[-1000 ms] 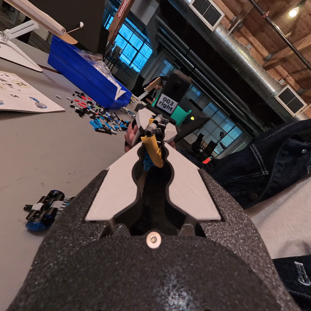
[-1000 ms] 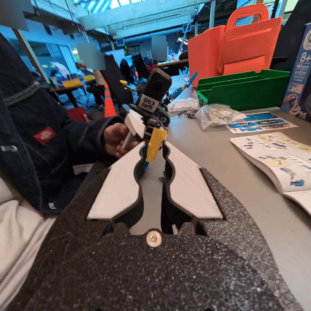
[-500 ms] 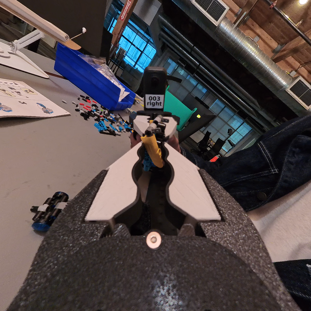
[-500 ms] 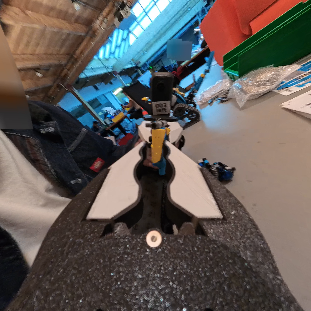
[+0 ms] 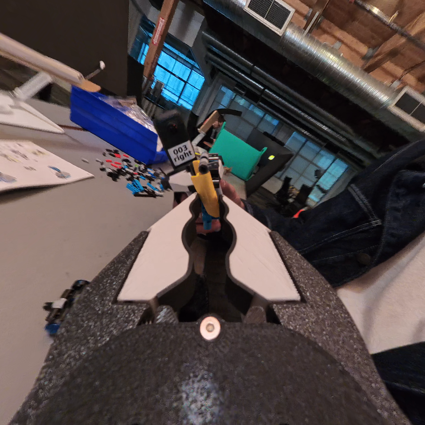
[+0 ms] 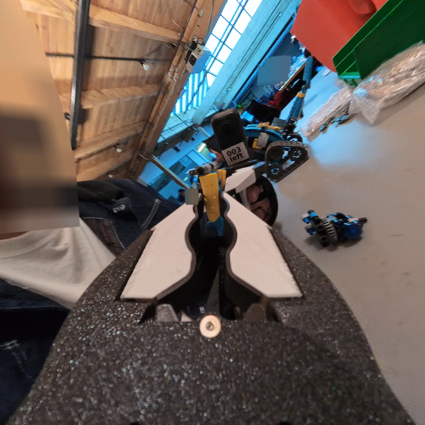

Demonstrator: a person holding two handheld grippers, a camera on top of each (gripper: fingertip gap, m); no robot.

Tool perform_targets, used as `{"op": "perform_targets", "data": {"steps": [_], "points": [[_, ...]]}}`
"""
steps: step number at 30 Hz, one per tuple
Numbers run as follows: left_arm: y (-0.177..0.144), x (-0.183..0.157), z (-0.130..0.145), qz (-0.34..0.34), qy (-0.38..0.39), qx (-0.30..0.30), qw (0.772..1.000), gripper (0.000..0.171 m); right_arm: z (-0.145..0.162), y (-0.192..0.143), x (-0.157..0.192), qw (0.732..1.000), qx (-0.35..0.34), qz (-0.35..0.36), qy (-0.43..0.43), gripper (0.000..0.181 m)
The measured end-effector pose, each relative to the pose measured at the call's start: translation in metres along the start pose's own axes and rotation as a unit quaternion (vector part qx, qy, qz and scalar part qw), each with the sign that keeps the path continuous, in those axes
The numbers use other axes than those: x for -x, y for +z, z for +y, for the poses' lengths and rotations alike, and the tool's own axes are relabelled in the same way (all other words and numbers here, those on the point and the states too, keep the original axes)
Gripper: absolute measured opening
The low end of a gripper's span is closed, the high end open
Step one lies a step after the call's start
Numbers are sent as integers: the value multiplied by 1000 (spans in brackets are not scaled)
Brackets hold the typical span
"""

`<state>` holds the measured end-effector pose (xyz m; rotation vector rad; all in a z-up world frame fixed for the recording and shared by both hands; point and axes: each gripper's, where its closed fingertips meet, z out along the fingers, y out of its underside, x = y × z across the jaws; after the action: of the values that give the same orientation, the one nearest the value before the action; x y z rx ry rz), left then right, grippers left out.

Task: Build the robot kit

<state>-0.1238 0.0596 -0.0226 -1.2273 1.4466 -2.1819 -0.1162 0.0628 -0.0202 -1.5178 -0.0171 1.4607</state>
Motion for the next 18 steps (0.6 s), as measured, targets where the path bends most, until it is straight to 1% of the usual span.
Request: {"op": "perform_targets", "data": {"steps": [2, 3, 6, 9, 10, 12, 13, 15, 18], "points": [[1, -3, -1, -18, 55, 1, 998, 16, 0, 0, 4, 999, -5, -31, 38, 13], [1, -4, -1, -24, 70, 2, 997, 15, 0, 0, 5, 998, -7, -37, 40, 13], [0, -3, -3, -23, 62, -1, 998, 12, 0, 1, 5, 1000, -2, -15, -7, 14], [-3, 4, -5, -33, 43, -5, 999, 12, 0, 2, -4, 994, 16, 54, -99, 18], [-3, 4, -4, -28, 32, -4, 999, 12, 1, 2, -6, 986, 26, 78, -142, 13], [-3, 6, -4, -29, 24, -4, 999, 11, 1, 3, -12, 963, 36, 123, -238, 12], [-3, 4, -5, -22, 23, -7, 999, 11, 0, 4, -10, 957, 32, 127, -259, 11], [-3, 3, -4, -21, 28, -6, 999, 11, 1, 5, -5, 968, 29, 107, -225, 11], [-2, 9, -3, -58, 81, 2, 995, 12, 3, 3, -5, 991, 31, 72, -112, 11]]}}
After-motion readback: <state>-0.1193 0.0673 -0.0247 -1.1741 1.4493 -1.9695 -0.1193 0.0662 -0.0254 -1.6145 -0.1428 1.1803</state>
